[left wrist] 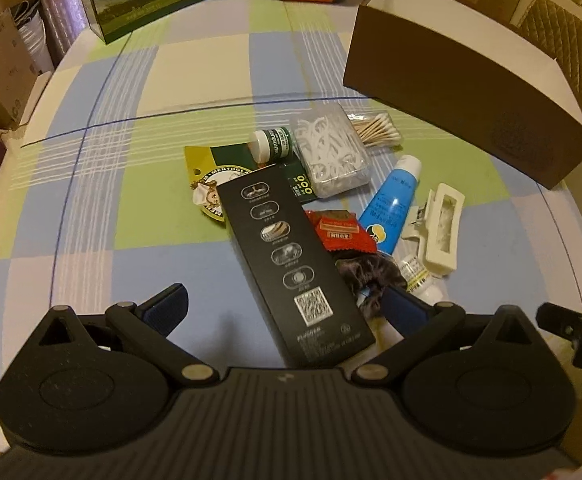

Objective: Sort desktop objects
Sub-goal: 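Move both tools toward the cluster of items on the table, then grasp the black product box with the left tool while the right tool grasps the white hair clip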

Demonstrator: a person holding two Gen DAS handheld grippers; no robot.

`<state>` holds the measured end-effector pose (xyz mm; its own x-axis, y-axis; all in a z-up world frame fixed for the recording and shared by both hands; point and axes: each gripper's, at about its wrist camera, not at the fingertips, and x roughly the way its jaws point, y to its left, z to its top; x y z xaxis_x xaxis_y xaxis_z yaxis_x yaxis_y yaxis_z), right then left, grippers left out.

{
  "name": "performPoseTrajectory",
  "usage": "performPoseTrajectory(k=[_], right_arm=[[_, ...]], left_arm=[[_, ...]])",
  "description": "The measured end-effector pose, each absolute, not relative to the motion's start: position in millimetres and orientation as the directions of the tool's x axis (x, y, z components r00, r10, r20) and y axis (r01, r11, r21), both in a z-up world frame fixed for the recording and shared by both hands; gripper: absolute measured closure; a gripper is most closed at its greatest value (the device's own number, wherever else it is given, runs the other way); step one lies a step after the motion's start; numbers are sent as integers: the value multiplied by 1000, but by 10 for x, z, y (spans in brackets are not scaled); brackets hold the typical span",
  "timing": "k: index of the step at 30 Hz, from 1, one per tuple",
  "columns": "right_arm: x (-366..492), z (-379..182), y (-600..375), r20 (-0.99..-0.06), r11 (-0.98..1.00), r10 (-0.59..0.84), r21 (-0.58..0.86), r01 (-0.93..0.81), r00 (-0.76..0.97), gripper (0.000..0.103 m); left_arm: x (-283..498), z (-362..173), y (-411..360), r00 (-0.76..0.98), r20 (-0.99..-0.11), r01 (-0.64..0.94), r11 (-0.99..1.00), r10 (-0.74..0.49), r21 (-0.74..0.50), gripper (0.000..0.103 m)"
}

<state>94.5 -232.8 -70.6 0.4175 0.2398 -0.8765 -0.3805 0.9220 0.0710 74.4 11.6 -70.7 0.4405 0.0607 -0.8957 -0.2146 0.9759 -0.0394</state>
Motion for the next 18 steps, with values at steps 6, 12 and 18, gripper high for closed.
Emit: performPoseTrajectory(k=[6, 12, 18], right_arm=[[987, -741, -2369, -883, 932, 226, 74, -354, 412, 2], [1005, -778, -2351, -890, 935, 223, 79, -346, 398, 2], [1022, -812, -2297, -893, 932, 229, 86, -353, 387, 2]], left_arm=[[850, -830, 165, 424, -902, -215, 976, 75, -19, 20], [941, -923, 220, 424, -904, -201, 979, 55, -35, 41], [954, -952, 259, 429, -898, -162, 986, 97, 29, 63]])
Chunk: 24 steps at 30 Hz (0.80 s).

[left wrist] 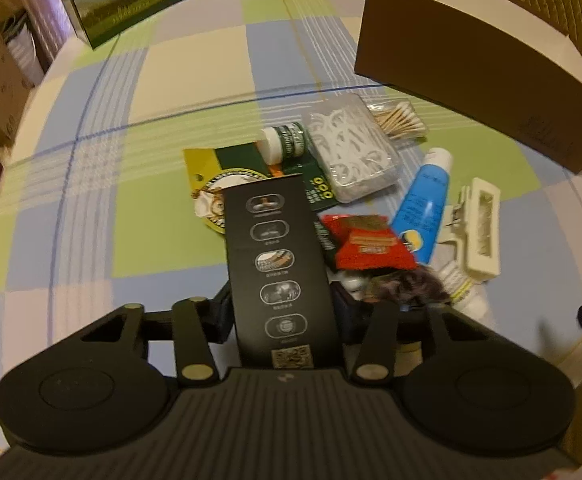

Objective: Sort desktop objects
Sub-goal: 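Grasp the black product box with the left tool while the right tool grasps the white hair clip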

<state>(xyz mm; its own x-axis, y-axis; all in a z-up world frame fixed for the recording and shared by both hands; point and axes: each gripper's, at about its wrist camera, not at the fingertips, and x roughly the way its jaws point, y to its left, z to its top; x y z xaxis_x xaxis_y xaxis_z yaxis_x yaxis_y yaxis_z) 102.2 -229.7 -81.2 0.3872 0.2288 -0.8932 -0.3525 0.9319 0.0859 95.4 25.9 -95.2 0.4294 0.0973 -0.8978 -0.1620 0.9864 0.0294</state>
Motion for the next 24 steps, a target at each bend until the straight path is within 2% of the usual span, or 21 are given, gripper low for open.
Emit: performPoseTrajectory(k=[4, 9, 19, 21, 24], right_arm=[[1050, -843, -2258, -893, 929, 245, 105, -354, 377, 2], [1075, -863, -2142, -884, 911, 296, 147, -386, 361, 2], [1224, -1008, -1667, -851, 858, 386, 188, -478, 356, 3], [1261, -1054, -1561, -847, 853, 391, 188, -486, 360, 16], [1348, -1136, -1420, -851, 865, 373, 174, -471, 370, 25]], left_arm=[[858, -948, 399, 419, -900, -153, 987, 118, 58, 64], [665, -938, 625, 392, -897, -185, 973, 203, 140, 64], [634, -912, 1215, 378, -887, -306, 940, 264, 149, 64], [661, -915, 1290, 376, -888, -313, 939, 264, 146, 64], [707, -914, 1364, 379, -889, -317, 939, 257, 137, 64]])
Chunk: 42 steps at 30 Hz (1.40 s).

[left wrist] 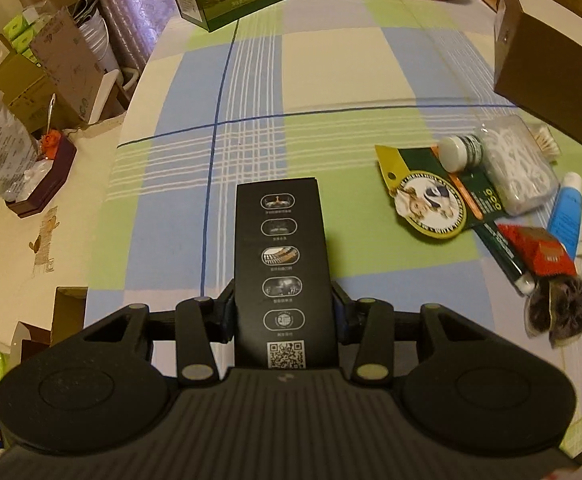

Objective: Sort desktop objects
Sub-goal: 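Grasp the black product box with the left tool while the right tool grasps the white hair clip, then carry the black box and white clip over the brown cardboard box with both tools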

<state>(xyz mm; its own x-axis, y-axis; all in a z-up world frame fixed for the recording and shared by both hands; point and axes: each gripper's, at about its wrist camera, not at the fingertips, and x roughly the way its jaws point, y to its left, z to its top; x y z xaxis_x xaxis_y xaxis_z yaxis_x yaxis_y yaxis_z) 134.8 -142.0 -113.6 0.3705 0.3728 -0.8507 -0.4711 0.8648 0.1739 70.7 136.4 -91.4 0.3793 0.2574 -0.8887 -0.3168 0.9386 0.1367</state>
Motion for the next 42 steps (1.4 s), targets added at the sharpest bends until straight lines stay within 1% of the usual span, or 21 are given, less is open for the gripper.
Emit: performPoseTrajectory(k=[1, 3, 7, 8, 9, 11, 13, 18, 23, 26, 29, 34, 38, 42], right_arm=[[1373, -1156, -1383, -849, 870, 369, 172, -462, 379, 27], [1417, -1191, -1309, -846, 883, 350, 155, -444, 402, 35], [1478, -1276, -1189, -857, 898, 327, 150, -414, 398, 46], [1476, -1287, -1168, -856, 901, 323, 146, -409, 405, 51], [1474, -1295, -1151, -854, 903, 318, 140, -406, 413, 54], [1462, -1328, -1097, -860, 906, 278, 87, -414, 428, 60], [1426, -1348, -1059, -862, 902, 245, 36, -430, 443, 61], [1383, -1338, -1170, -865, 923, 218, 33, -383, 452, 61], [1346, -1242, -1435, -864, 949, 219, 79, -306, 454, 61], [1319, -1135, -1573, -858, 955, 235, 117, -271, 457, 61], [1300, -999, -1642, -847, 953, 262, 151, -263, 462, 61], [1312, -808, -1628, -824, 936, 315, 187, -298, 470, 61], [1387, -676, -1621, -809, 918, 354, 205, -339, 470, 61], [1497, -532, -1688, -788, 905, 382, 213, -368, 482, 61]], left_arm=[[725, -917, 1384, 380, -889, -315, 940, 254, 134, 64], [765, -927, 1411, 383, -890, -309, 942, 247, 129, 64], [831, -946, 1453, 394, -890, -284, 951, 230, 120, 64], [849, -949, 1463, 396, -890, -277, 954, 225, 118, 64], [866, -952, 1473, 399, -890, -269, 956, 220, 115, 64], [902, -963, 1494, 404, -890, -252, 961, 210, 112, 63], [943, -985, 1515, 404, -892, -239, 965, 203, 112, 63], [1014, -1079, 1586, 397, -902, -206, 974, 170, 93, 63], [1014, -1112, 1612, 406, -901, -178, 980, 151, 84, 64], [981, -1068, 1641, 411, -904, -178, 983, 118, 47, 64], [928, -972, 1630, 429, -898, -170, 985, 96, 24, 64], [895, -709, 1532, 481, -874, -155, 988, 71, -5, 64], [927, -465, 1336, 534, -845, -128, 991, 37, -37, 64], [1030, -242, 1049, 581, -814, -79, 993, -23, -84, 64]])
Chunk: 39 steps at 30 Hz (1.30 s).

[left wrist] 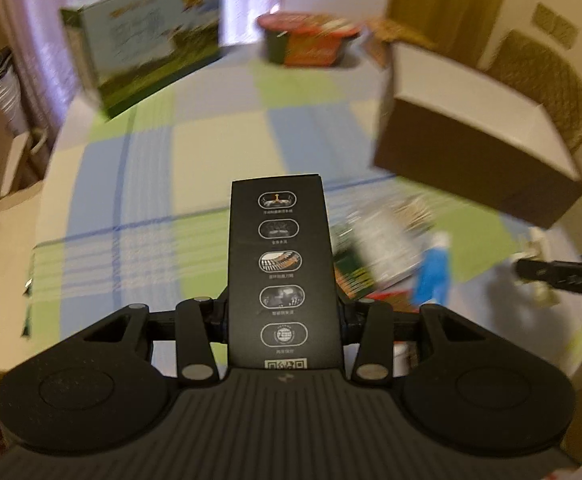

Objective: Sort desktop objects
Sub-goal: 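Carry the black box and white clip over the brown cardboard box with both tools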

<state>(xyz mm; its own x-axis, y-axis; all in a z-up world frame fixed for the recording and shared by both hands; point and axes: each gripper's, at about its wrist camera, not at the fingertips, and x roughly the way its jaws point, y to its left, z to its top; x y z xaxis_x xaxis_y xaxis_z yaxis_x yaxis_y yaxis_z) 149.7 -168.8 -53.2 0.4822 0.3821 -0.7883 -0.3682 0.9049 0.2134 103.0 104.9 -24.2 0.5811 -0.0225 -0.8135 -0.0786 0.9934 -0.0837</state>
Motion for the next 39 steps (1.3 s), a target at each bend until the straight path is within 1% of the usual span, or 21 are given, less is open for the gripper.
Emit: performPoseTrajectory(k=[10, 20, 26, 29, 35, 39], right_arm=[[1836, -202, -2133, -734, 904, 397, 207, -375, 551, 61], [2373, 87, -2396, -666, 897, 425, 215, -387, 613, 61], [2795, 126, -2414, -651, 897, 423, 200, -394, 631, 61], [2954, 115, -2401, -649, 897, 418, 184, -402, 636, 61], [3295, -29, -2344, -678, 908, 392, 177, -380, 621, 61], [3470, -187, -2309, -709, 913, 376, 172, -370, 597, 61]], left_arm=[[1641, 17, 186, 626, -761, 67, 984, -170, -164, 64], [2414, 248, -535, 669, -703, 155, 971, -240, -184, 64], [2963, 242, -836, 675, -704, 161, 975, -220, -151, 64], [3221, 207, -906, 669, -711, 145, 976, -218, -163, 64], [3642, 77, -1058, 658, -731, 114, 983, -182, -142, 64], [3855, -105, -1118, 629, -750, 108, 978, -204, -176, 64]])
